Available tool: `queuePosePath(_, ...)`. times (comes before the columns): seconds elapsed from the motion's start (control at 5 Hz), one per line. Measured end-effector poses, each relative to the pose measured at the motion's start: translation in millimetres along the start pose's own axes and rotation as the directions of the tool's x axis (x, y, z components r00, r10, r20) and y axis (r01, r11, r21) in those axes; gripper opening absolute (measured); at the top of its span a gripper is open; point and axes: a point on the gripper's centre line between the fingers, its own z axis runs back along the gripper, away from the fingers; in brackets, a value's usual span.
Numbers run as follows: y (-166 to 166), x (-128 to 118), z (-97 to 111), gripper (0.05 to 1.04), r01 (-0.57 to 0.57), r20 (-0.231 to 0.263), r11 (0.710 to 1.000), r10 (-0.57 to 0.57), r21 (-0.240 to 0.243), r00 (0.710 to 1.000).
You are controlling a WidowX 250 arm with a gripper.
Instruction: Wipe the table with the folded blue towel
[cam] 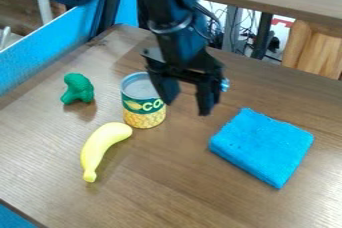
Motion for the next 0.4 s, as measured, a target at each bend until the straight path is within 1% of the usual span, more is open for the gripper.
queuePosePath(0.2,-20,29,-22,1.001,0.044,0.075,0.999,-0.044,0.002,0.996)
queuePosePath(0.4,-33,44,-44,1.001,0.055,0.129,0.997,-0.062,0.061,0.990)
